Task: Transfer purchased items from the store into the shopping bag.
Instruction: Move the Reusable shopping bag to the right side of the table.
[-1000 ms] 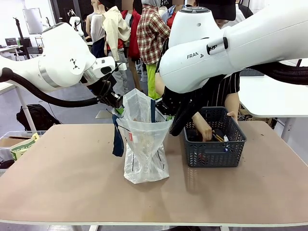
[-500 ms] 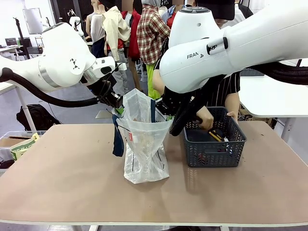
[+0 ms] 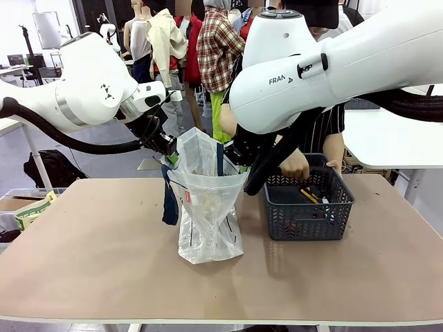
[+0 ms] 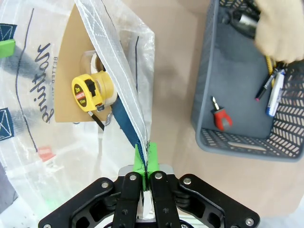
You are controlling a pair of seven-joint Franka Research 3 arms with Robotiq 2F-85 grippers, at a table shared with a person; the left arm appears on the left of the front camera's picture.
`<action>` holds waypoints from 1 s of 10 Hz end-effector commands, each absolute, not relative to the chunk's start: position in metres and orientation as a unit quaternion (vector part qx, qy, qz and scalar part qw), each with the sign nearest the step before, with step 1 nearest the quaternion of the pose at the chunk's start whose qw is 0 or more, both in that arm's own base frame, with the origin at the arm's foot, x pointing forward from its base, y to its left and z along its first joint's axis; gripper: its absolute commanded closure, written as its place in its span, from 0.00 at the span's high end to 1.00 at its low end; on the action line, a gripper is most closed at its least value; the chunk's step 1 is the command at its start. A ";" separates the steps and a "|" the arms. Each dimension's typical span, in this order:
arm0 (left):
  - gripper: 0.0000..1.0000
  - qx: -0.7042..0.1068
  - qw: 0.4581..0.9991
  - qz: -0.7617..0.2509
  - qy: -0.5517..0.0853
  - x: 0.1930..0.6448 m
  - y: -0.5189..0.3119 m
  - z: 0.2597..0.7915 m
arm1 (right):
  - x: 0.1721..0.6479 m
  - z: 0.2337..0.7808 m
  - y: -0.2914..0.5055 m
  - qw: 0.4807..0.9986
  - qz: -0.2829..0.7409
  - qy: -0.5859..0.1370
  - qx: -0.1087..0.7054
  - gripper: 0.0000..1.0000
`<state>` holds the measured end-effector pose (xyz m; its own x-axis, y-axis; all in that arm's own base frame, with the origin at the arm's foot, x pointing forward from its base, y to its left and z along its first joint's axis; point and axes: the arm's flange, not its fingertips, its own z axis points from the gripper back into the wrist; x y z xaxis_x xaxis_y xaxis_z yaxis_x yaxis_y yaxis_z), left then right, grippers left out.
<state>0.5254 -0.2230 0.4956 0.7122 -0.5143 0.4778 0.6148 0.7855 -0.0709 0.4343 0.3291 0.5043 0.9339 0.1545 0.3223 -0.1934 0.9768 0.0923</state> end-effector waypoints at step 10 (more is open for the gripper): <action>0.00 -0.111 0.919 -0.308 -0.222 0.526 -0.222 0.498 | 0.434 0.505 0.327 0.981 0.087 -0.159 0.064 0.00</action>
<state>0.5254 -0.2230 0.4956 0.7122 -0.5143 0.4778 0.6148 0.7855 -0.0709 0.4343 0.3291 0.5043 0.9339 0.1545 0.3223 -0.1934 0.9768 0.0923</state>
